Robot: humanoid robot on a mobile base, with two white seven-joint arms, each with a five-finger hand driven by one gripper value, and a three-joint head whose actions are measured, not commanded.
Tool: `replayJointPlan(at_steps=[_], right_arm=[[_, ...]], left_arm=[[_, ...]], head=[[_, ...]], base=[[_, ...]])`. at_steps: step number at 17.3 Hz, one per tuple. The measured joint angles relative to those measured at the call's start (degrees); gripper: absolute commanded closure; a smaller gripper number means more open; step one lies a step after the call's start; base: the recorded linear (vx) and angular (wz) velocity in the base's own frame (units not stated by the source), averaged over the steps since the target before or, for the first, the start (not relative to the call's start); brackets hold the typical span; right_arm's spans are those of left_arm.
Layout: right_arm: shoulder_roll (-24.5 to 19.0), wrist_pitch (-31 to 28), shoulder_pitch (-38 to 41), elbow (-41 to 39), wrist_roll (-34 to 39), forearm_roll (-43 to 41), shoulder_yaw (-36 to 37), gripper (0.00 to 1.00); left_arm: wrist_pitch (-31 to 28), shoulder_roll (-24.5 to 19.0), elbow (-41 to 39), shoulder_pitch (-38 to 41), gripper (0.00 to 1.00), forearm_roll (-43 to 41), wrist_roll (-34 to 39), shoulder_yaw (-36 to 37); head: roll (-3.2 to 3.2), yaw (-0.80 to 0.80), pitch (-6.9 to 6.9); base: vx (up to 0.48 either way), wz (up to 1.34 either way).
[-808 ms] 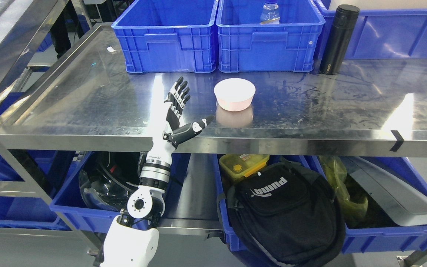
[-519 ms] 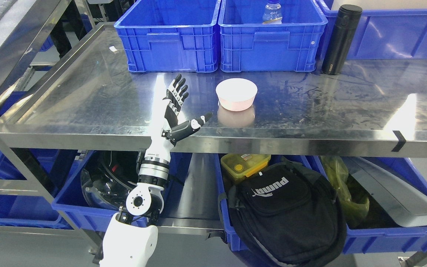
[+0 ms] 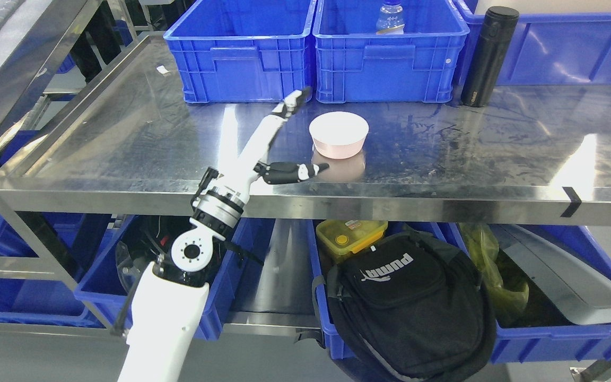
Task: Stack pink IKEA bowl on shelf middle layer
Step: 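Reach the left hand toward the pink bowl on the shelf, then close the left hand fingers around the pink bowl's rim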
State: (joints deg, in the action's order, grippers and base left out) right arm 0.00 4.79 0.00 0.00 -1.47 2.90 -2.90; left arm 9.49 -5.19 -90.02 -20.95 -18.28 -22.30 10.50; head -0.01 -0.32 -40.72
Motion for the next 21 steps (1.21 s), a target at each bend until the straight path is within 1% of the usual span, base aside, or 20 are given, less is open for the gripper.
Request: replayJointPlan(at_steps=[2, 5, 8, 10, 14, 17, 18, 21], right_arm=[[0.00, 0.00, 0.00, 0.00, 0.00, 0.00, 0.00, 0.00], [0.00, 0.00, 0.00, 0.00, 0.00, 0.00, 0.00, 0.00], [0.00, 0.00, 0.00, 0.00, 0.01, 0.00, 0.00, 0.00], [0.00, 0.00, 0.00, 0.00, 0.01, 0.00, 0.00, 0.00], [0.00, 0.00, 0.00, 0.00, 0.01, 0.00, 0.00, 0.00], [0.00, 0.00, 0.00, 0.00, 0.01, 0.00, 0.00, 0.00], [0.00, 0.00, 0.00, 0.00, 0.01, 0.00, 0.00, 0.00], [0.00, 0.00, 0.00, 0.00, 0.01, 0.00, 0.00, 0.00]], left_arm=[[0.02, -1.21, 0.38, -3.27, 0.00, -8.99, -8.31, 0.01], [0.07, -2.76, 0.94, -8.20, 0.00, -19.94, -16.60, 0.07], [0.07, -3.64, 1.50, -11.62, 0.00, -26.71, -25.75, 0.43], [0.08, -3.96, 1.84, -13.65, 0.00, -29.98, -29.20, 1.30], [0.19, -3.99, 3.54, -17.62, 0.00, -34.73, -31.33, 3.40], [0.37, -3.49, 5.59, -20.29, 0.07, -36.45, -31.57, 4.59], [0.37, -3.26, 6.37, -20.86, 0.12, -36.82, -31.35, 4.96], [0.14, -2.24, 9.26, -22.61, 0.22, -37.60, -29.87, 6.12]], head=[[0.00, 0.00, 0.00], [0.00, 0.00, 0.00], [0.00, 0.00, 0.00], [0.00, 0.00, 0.00], [0.00, 0.00, 0.00], [0.00, 0.00, 0.00], [0.00, 0.00, 0.00], [0.00, 0.00, 0.00]], base=[[0.000, 0.00], [0.000, 0.00], [0.000, 0.00], [0.000, 0.00], [0.009, 0.01], [0.020, -0.07], [0.018, -0.10], [0.023, -0.07]])
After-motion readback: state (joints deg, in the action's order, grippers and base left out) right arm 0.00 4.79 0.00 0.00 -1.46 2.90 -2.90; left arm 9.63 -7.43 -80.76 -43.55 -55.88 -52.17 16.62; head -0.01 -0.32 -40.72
